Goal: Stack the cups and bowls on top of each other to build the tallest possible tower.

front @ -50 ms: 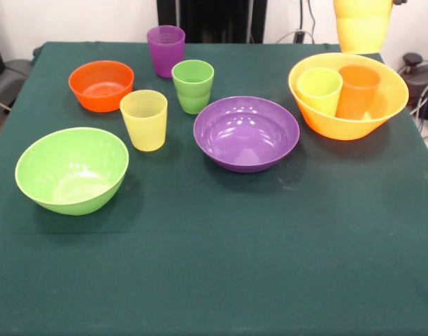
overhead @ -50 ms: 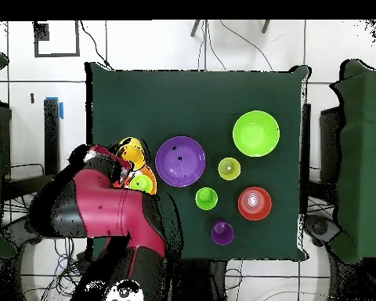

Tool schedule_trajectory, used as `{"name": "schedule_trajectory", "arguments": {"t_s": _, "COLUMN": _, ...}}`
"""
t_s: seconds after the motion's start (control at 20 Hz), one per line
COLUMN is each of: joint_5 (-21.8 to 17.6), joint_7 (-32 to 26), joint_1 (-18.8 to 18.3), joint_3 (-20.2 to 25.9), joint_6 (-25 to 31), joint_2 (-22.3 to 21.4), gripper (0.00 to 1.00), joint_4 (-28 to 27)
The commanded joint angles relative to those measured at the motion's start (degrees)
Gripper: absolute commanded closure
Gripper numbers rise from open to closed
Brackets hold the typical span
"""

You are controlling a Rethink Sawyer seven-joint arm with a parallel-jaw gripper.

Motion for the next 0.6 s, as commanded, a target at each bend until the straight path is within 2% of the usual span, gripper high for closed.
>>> {"name": "schedule_trajectory", "arguments": {"t_s": 0.05, "joint_5": -0.8, "joint_7": 4.1, "joint_1": -0.5, "joint_3": 4.5, "joint_6": 3.9, "joint_2": 3.0, "gripper": 1.0, "joint_4": -1.9}}
{"name": "schedule_trajectory", "arguments": {"t_s": 0.6, "joint_5": -0.9, "joint_7": 4.4, "joint_1": -0.6, "joint_3": 4.8, "joint_6": 1.2, "joint_2": 4.6, "gripper": 1.0, "joint_4": -2.2}}
